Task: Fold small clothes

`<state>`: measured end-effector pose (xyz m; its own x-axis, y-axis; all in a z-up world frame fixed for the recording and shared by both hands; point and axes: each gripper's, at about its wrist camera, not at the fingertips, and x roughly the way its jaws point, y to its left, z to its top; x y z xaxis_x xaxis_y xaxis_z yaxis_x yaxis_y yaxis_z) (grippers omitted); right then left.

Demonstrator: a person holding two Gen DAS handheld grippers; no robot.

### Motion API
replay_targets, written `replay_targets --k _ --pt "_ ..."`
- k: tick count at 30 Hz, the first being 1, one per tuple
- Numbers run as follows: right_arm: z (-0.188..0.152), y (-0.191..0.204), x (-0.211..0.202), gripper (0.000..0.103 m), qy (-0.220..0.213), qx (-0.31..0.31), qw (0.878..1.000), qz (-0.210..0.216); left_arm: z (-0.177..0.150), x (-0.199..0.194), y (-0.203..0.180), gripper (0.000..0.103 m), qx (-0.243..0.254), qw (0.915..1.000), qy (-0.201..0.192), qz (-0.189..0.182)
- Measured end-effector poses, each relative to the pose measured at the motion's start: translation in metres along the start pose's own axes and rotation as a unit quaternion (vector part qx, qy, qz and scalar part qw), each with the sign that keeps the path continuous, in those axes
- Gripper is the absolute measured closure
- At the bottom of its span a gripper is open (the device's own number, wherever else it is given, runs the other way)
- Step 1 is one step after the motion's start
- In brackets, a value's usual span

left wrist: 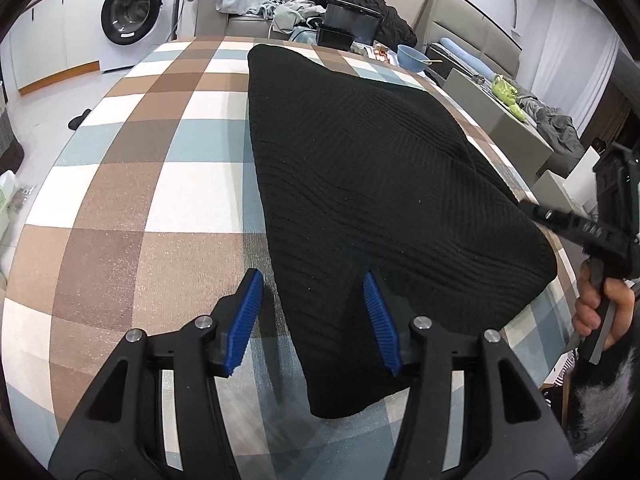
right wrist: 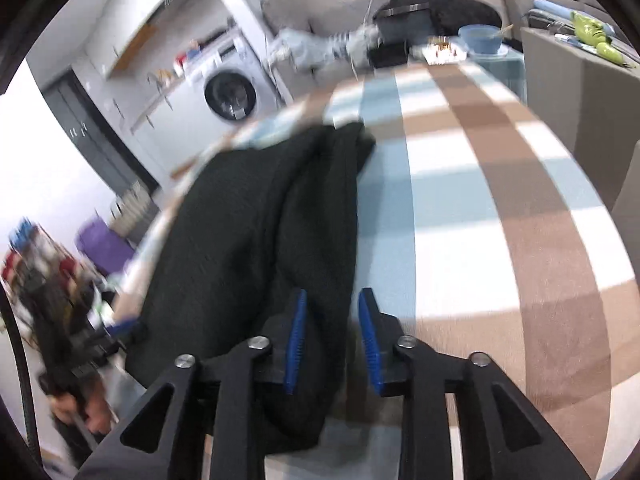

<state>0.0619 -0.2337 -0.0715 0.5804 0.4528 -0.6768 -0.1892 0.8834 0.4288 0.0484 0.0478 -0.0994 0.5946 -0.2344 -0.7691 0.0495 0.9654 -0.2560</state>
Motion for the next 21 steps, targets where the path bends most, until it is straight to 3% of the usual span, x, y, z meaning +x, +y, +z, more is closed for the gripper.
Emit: replay_targets --k 3,7,9,15,18,21 --pt "0.012 0.014 -0.001 0.066 -0.008 -0.025 0.999 0.032 0.001 0.002 -0.001 0.054 0.001 1.0000 0.002 0.000" --pt "0.016 0.031 0.028 0.064 0.039 -0.045 0.996 0.068 0.001 0.002 -0.004 0.054 0.005 1.0000 0.002 -0.001" --pt "0.017 0.028 0.051 0.064 0.069 -0.023 0.995 0.075 0.001 0.003 -0.003 0.054 0.004 1.0000 0.003 -0.002" --pt "0.027 0.019 0.071 0.064 0.077 0.052 0.986 0.137 0.002 0.003 -0.001 0.053 0.004 1.0000 0.002 -0.002" --pt "0.031 0.011 0.064 0.067 0.056 0.095 0.979 0.173 0.001 0.003 -0.001 0.053 0.003 1.0000 0.002 -0.003" --pt "0.037 0.016 0.042 0.068 0.018 0.079 0.976 0.202 0.001 0.003 -0.001 0.053 0.003 1.0000 0.001 -0.002"
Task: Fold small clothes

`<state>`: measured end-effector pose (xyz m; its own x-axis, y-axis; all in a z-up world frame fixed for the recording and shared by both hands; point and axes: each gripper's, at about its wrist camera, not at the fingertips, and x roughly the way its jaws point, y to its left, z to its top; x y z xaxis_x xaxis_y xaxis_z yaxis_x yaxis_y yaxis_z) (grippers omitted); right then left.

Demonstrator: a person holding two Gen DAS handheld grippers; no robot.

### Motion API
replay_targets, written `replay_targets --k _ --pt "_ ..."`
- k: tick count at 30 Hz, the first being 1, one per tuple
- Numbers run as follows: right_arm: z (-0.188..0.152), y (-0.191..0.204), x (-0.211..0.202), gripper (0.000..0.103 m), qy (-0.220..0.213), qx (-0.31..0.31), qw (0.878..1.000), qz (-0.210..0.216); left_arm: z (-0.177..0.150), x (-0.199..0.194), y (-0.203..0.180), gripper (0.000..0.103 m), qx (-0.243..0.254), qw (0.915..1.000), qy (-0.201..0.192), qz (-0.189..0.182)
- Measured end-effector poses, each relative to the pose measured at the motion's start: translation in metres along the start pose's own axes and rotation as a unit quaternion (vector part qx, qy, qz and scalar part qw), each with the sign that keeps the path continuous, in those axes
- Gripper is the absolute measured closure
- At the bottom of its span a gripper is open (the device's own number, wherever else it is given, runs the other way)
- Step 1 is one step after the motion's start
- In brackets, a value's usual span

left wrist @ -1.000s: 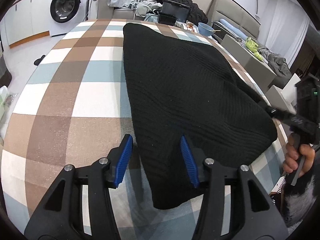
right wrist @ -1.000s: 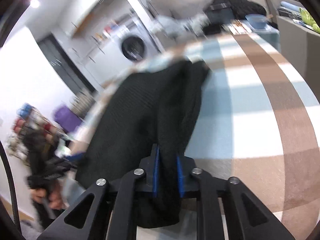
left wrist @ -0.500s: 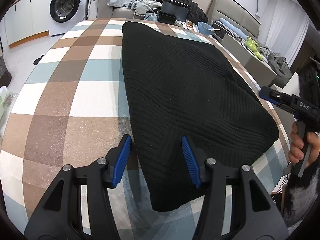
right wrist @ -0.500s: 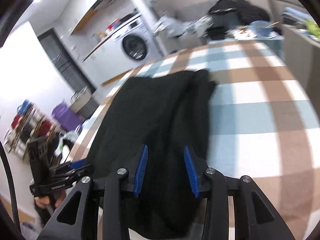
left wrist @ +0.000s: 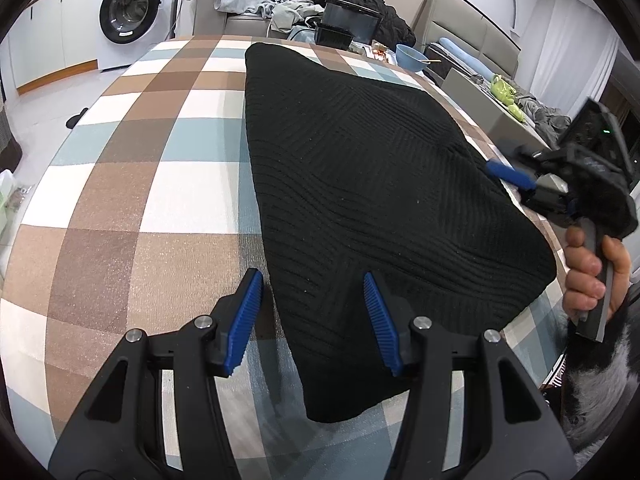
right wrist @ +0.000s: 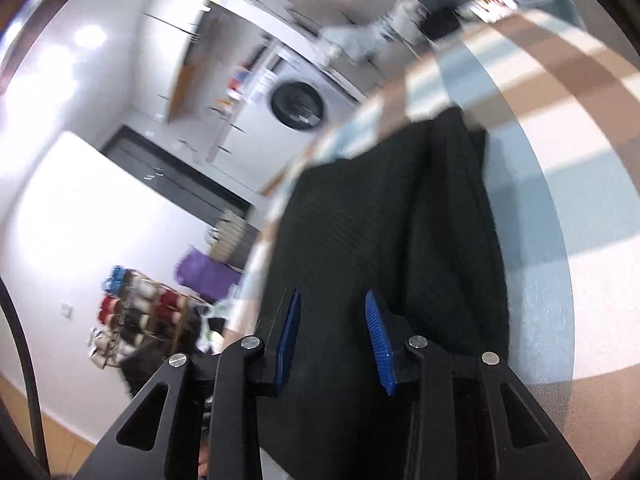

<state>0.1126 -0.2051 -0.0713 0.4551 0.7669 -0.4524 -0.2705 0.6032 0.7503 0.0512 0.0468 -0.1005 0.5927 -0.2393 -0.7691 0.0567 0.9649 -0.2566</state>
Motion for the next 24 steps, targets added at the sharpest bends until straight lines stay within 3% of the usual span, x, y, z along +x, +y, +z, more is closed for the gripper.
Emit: replay_targets --k 1,3,5,10,15,19,24 --pt "-0.001 0.005 -0.003 0.068 -0.003 -0.016 1.000 -0.012 0.000 0.000 0.000 0.053 0.001 1.0000 -0.001 0.001" --pt "-0.003 0.015 -0.005 0.067 -0.003 -0.056 0.995 -0.084 0.000 0.000 -0.001 0.053 0.002 1.0000 -0.002 0.003" --pt "-0.006 0.015 -0.001 0.067 0.001 -0.074 0.989 -0.129 -0.001 0.001 -0.002 0.053 0.003 1.0000 -0.002 0.004" --pt "-0.003 -0.008 0.014 0.067 0.031 -0.043 0.989 -0.135 -0.001 0.001 -0.003 0.053 0.001 1.0000 -0.001 0.003" --pt "0.010 -0.002 0.029 0.067 0.023 -0.063 0.985 -0.159 0.000 0.002 -0.004 0.053 0.003 1.0000 -0.001 0.002" --pt "0.014 0.001 0.035 0.096 0.016 -0.083 0.983 -0.164 0.003 0.003 -0.003 0.053 0.000 1.0000 0.002 -0.003" --pt "0.020 0.030 0.010 0.098 -0.041 -0.125 0.981 -0.139 0.003 0.003 -0.001 0.053 -0.002 1.0000 0.001 -0.005"
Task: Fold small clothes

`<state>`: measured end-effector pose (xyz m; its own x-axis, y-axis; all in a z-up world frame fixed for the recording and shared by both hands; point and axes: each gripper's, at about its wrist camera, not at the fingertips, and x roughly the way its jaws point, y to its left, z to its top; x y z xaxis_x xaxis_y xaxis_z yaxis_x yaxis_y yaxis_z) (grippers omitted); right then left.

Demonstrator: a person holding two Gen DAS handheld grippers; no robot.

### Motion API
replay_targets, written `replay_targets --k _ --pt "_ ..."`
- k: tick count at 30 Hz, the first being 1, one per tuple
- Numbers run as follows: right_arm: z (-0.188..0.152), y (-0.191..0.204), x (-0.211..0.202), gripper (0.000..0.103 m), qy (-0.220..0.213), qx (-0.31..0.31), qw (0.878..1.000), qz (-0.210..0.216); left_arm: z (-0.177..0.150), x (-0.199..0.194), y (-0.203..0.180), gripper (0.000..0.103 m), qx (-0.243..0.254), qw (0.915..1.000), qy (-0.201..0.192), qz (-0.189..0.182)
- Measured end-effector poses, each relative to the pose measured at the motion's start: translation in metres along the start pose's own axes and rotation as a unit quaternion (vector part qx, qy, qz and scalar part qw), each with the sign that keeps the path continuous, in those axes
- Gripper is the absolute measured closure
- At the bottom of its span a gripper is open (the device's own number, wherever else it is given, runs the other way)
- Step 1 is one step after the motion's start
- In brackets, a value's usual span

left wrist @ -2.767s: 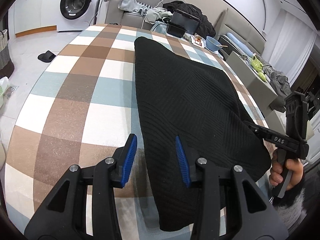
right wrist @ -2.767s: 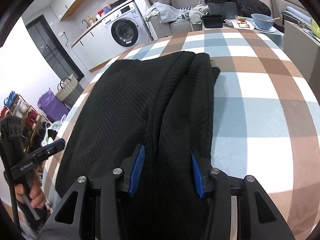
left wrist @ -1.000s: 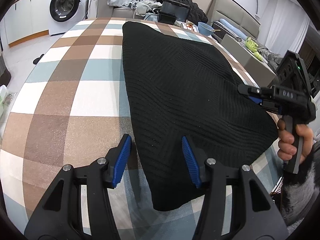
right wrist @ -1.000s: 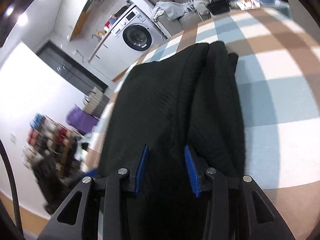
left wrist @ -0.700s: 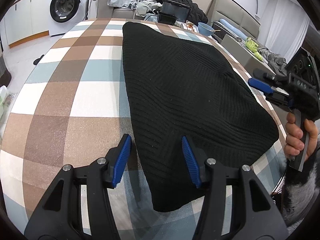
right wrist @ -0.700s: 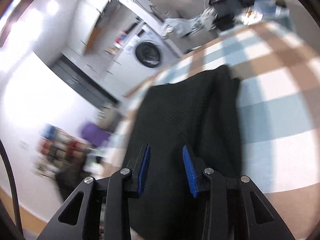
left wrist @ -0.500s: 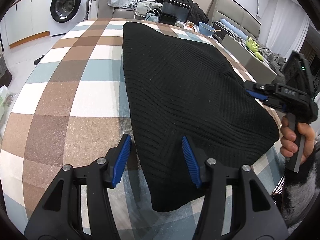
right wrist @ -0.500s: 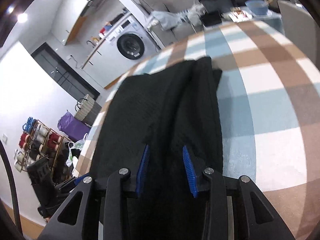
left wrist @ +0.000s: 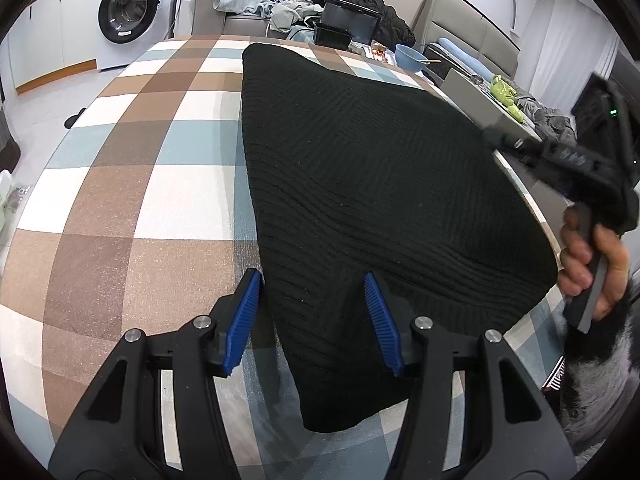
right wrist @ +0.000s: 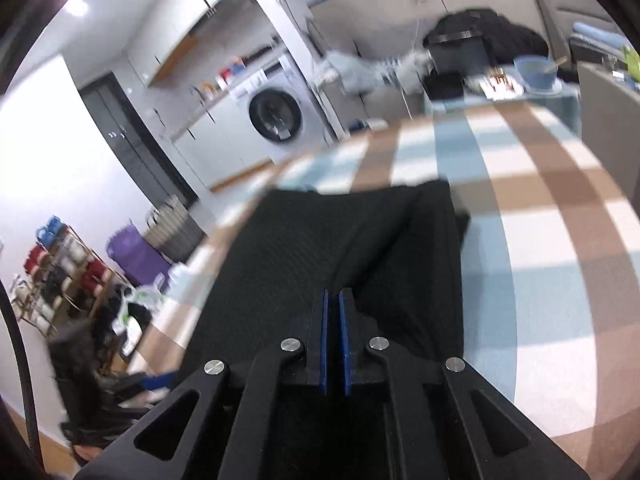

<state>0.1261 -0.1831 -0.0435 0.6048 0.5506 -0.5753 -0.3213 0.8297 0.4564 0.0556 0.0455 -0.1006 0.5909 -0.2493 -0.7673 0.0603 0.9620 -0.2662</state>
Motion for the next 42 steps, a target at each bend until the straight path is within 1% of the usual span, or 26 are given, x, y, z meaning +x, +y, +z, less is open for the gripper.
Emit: replay_targets --k 1,2,3,5,6,8,9,11,12,15,17,21,23,24,25,27,28,29,30,31,33,36,39,40,41,42 --pt "0.002 0.001 0.002 0.100 0.001 -0.008 1.000 -0.017 0.000 0.000 0.001 0.053 0.000 1.0000 0.000 0.000" --pt "0.003 0.001 0.009 0.100 0.011 -0.021 0.998 -0.051 0.001 0.001 0.001 0.053 0.000 1.0000 -0.001 0.001" --pt "0.002 -0.002 0.022 0.099 0.041 -0.024 0.995 -0.082 0.001 0.001 0.000 0.053 0.001 1.0000 -0.001 0.002" --pt "-0.005 -0.012 0.041 0.097 0.092 -0.004 0.992 -0.085 0.001 0.001 0.000 0.053 0.003 1.0000 0.000 0.007" --pt "-0.008 -0.015 0.040 0.096 0.088 0.002 0.993 -0.078 0.001 0.000 0.001 0.053 0.002 1.0000 0.000 0.008" --pt "-0.009 -0.015 0.030 0.083 0.075 -0.002 0.994 -0.076 0.001 -0.001 0.004 0.053 -0.004 1.0000 -0.002 0.008" --pt "-0.009 -0.015 0.022 0.079 0.067 -0.001 0.995 -0.076 0.001 -0.001 0.006 0.053 -0.009 0.9999 -0.003 0.007" --pt "-0.012 -0.015 0.001 0.062 0.048 -0.003 0.996 -0.069 0.002 -0.002 0.008 0.053 -0.013 0.9999 -0.003 0.004" --pt "-0.014 -0.016 -0.007 0.061 0.042 -0.002 0.997 -0.063 0.002 -0.002 0.009 0.053 -0.014 0.9999 -0.004 0.004" --pt "-0.031 -0.013 -0.034 0.061 0.031 0.003 0.999 -0.025 0.003 -0.001 0.011 0.053 -0.017 0.9998 -0.005 0.004" --pt "-0.045 -0.013 -0.039 0.061 0.043 0.017 0.999 0.005 0.003 -0.001 0.011 0.053 -0.016 0.9999 -0.004 0.005" --pt "-0.062 -0.014 -0.026 0.063 0.076 0.042 0.996 0.016 0.003 -0.003 0.009 0.053 -0.012 0.9999 -0.006 0.007" --pt "-0.067 -0.021 -0.018 0.072 0.086 0.078 0.992 0.052 0.003 -0.005 0.006 0.053 -0.008 0.9999 -0.009 0.007" --pt "-0.068 -0.023 -0.015 0.074 0.087 0.090 0.990 0.066 0.004 -0.006 0.004 0.053 -0.005 0.9999 -0.011 0.006" --pt "-0.067 -0.025 -0.012 0.080 0.084 0.095 0.989 0.076 0.004 -0.006 0.002 0.053 -0.004 0.9999 -0.012 0.005" --pt "-0.068 -0.026 -0.009 0.093 0.073 0.099 0.990 0.067 0.007 -0.006 -0.002 0.053 -0.003 0.9999 -0.013 0.002" --pt "-0.069 -0.025 -0.014 0.098 0.055 0.100 0.992 0.056 0.008 -0.006 -0.006 0.053 -0.001 0.9999 -0.013 0.003" --pt "-0.069 -0.020 -0.023 0.098 0.025 0.091 0.994 0.050 0.009 -0.006 -0.008 0.053 0.001 0.9999 -0.013 0.005" --pt "-0.067 -0.008 -0.036 0.098 -0.006 0.057 0.998 0.038 0.010 -0.007 -0.010 0.053 0.004 0.9999 -0.015 0.005" --pt "-0.066 0.005 -0.043 0.098 -0.019 0.021 0.999 0.021 0.011 -0.008 -0.013 0.053 0.008 0.9998 -0.017 0.005" --pt "-0.069 0.016 -0.041 0.098 -0.005 -0.002 1.000 0.008 0.013 -0.008 -0.015 0.052 0.010 0.9997 -0.022 0.001" --pt "-0.080 0.005 -0.010 0.098 0.072 0.006 0.997 -0.028 0.015 -0.003 -0.018 0.052 0.011 0.9998 -0.017 0.005" --pt "-0.080 0.003 -0.024 0.082 0.057 0.012 0.998 -0.016 0.011 -0.006 -0.019 0.053 0.018 0.9997 -0.017 0.009" --pt "-0.079 0.004 -0.032 0.065 0.045 0.005 0.999 -0.013 0.009 -0.009 -0.019 0.052 0.020 0.9997 -0.016 0.005" --pt "-0.079 0.003 -0.044 0.041 0.023 -0.001 1.000 -0.011 0.007 -0.010 -0.018 0.052 0.022 0.9996 -0.016 0.003" --pt "-0.079 -0.001 -0.053 0.034 0.012 -0.002 1.000 -0.013 0.005 -0.011 -0.018 0.052 0.025 0.9996 -0.014 0.001"
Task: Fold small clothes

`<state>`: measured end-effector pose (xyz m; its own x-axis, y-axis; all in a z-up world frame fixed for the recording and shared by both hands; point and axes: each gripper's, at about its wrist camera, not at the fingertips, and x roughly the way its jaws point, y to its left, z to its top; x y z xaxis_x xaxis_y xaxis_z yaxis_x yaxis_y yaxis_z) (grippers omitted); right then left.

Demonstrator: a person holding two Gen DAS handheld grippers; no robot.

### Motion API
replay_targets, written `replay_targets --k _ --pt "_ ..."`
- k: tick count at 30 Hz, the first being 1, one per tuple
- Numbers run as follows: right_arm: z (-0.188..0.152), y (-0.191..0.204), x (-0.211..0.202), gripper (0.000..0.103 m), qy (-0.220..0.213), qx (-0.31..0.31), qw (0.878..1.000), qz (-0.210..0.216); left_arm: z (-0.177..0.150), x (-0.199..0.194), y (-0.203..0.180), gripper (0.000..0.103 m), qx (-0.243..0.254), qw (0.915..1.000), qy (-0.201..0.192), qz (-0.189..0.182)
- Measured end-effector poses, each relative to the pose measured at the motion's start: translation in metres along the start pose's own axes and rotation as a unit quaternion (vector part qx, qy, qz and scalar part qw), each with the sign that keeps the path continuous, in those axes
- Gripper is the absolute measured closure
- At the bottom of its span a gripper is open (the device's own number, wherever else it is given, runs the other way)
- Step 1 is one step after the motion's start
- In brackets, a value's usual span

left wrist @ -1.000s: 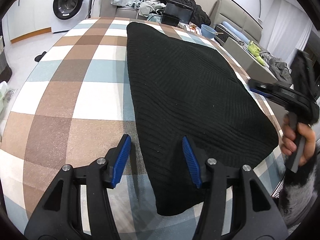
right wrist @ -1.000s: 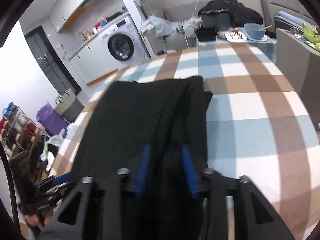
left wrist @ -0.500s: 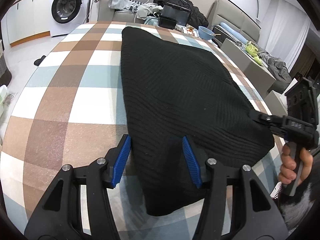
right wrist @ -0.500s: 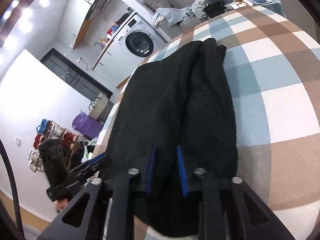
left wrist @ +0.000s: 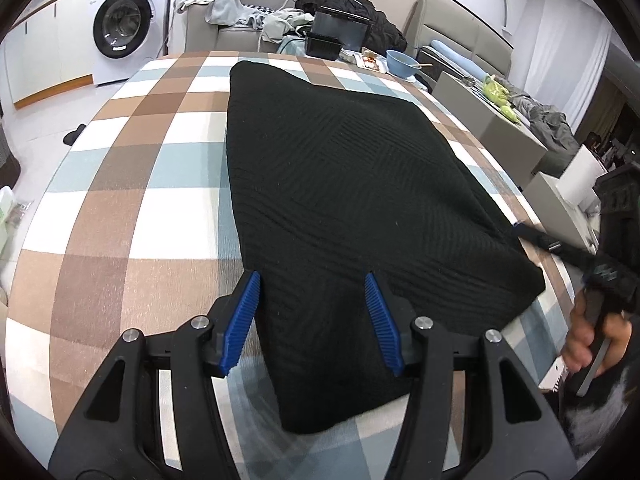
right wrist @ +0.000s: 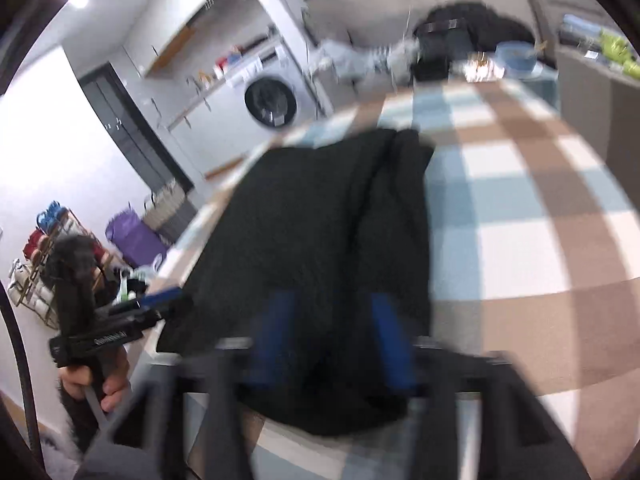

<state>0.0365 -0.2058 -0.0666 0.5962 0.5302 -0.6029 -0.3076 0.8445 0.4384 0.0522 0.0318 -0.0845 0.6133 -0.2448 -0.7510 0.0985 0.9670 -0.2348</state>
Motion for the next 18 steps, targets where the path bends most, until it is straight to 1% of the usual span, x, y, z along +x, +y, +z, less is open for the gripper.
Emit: replay_targets --k 1,3,5,8,11,13,15,16,17,18 --pt "-0.001 -0.003 -0.006 0.032 -0.005 0.000 1.000 -0.004 -0.003 0.000 0.000 0.052 0.006 1.0000 0.005 -0.002" --pt "-0.005 -0.010 -0.010 0.032 0.009 0.003 1.000 -0.011 -0.008 0.000 0.000 0.052 0.009 0.9999 0.009 -0.006" --pt "-0.011 -0.017 -0.006 0.032 0.022 0.013 1.000 -0.019 -0.010 0.001 0.000 0.052 0.008 0.9999 0.010 -0.005" --pt "-0.014 -0.025 0.003 0.032 0.039 0.029 0.999 -0.016 -0.010 0.000 -0.002 0.052 0.006 0.9999 0.010 -0.003" --pt "-0.017 -0.025 -0.003 0.032 0.033 0.021 0.999 -0.017 -0.010 -0.005 -0.003 0.052 0.007 0.9999 0.009 0.000" --pt "-0.016 -0.023 -0.008 0.032 0.020 0.011 0.999 -0.025 -0.011 -0.011 -0.003 0.052 0.009 1.0000 0.000 0.000" --pt "-0.016 -0.020 -0.013 0.031 0.005 -0.001 0.999 -0.037 -0.014 -0.023 -0.007 0.052 0.023 0.9992 -0.027 0.015" --pt "-0.016 -0.020 -0.014 0.029 0.000 -0.005 0.999 -0.045 -0.016 -0.027 -0.009 0.051 0.032 0.9986 -0.037 0.018" --pt "-0.016 -0.020 -0.014 0.027 -0.002 -0.007 0.999 -0.050 -0.018 -0.031 -0.013 0.047 0.048 0.9975 -0.049 0.021" --pt "-0.017 -0.019 -0.015 0.026 -0.005 -0.011 0.998 -0.054 -0.021 -0.034 -0.018 0.046 0.060 0.9965 -0.055 0.020"
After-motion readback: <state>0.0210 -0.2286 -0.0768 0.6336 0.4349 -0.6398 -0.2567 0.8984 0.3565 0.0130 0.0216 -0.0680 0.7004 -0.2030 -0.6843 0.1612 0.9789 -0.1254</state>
